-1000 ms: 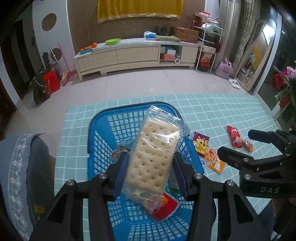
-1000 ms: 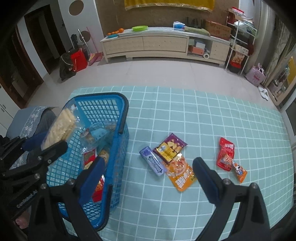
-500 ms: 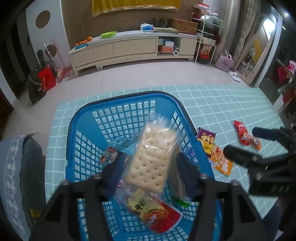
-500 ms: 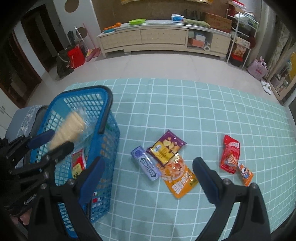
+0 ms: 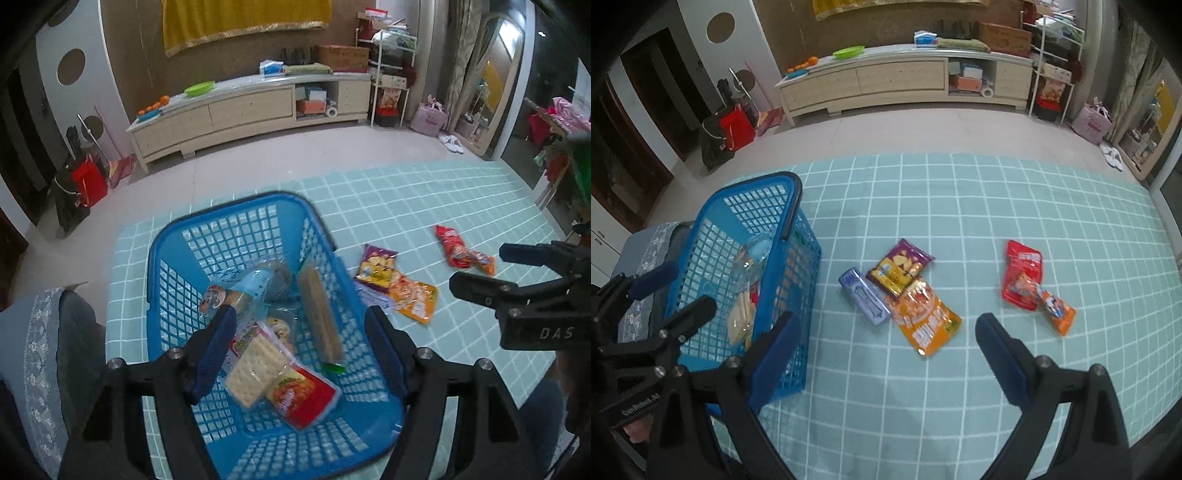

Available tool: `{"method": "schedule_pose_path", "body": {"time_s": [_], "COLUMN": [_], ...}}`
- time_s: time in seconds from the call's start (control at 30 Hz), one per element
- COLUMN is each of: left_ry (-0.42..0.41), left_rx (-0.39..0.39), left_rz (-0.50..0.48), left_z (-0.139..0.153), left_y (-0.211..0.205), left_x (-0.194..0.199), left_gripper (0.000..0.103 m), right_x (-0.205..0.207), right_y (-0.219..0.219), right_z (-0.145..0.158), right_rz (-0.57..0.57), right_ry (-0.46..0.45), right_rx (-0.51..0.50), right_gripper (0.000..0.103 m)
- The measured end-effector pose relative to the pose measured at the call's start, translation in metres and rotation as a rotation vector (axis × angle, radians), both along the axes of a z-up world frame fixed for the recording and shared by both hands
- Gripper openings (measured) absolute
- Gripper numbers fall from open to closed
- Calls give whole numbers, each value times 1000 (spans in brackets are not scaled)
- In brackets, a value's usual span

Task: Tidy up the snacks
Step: 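Move both grippers back over the remaining snacks on the table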

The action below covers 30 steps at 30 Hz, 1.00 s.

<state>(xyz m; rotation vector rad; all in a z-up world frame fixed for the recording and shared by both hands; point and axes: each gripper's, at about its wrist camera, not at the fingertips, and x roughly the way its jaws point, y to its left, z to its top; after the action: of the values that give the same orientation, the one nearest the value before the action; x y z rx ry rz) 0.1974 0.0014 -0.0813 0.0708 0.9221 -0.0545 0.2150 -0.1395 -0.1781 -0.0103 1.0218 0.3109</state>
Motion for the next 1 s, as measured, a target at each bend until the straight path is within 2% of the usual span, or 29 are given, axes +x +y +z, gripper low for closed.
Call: {"method": "schedule_pose_path", "body": {"time_s": [0.17, 0.4, 0.8, 1.0], "left_ry": [-45, -63, 17, 80], "left_rx": [8, 11, 7, -41], "left_rz": [-30, -90, -126, -60], "left_z": [23, 31, -8, -30], "left_y": [-19, -57, -121, -138], "left_x": [-20, -31, -30, -18], "left_gripper": [75, 80, 80, 80], "right_x": [-19, -39, -47, -42], "right_y": [-20, -49, -108, -129], "right_z": [16, 24, -3, -22], "right_rz": [-9, -20, -39, -34], "right_ry": [-25, -44, -15, 0], "right_rx": [12, 20, -6, -28], "right_gripper": [97, 97, 97, 97]}}
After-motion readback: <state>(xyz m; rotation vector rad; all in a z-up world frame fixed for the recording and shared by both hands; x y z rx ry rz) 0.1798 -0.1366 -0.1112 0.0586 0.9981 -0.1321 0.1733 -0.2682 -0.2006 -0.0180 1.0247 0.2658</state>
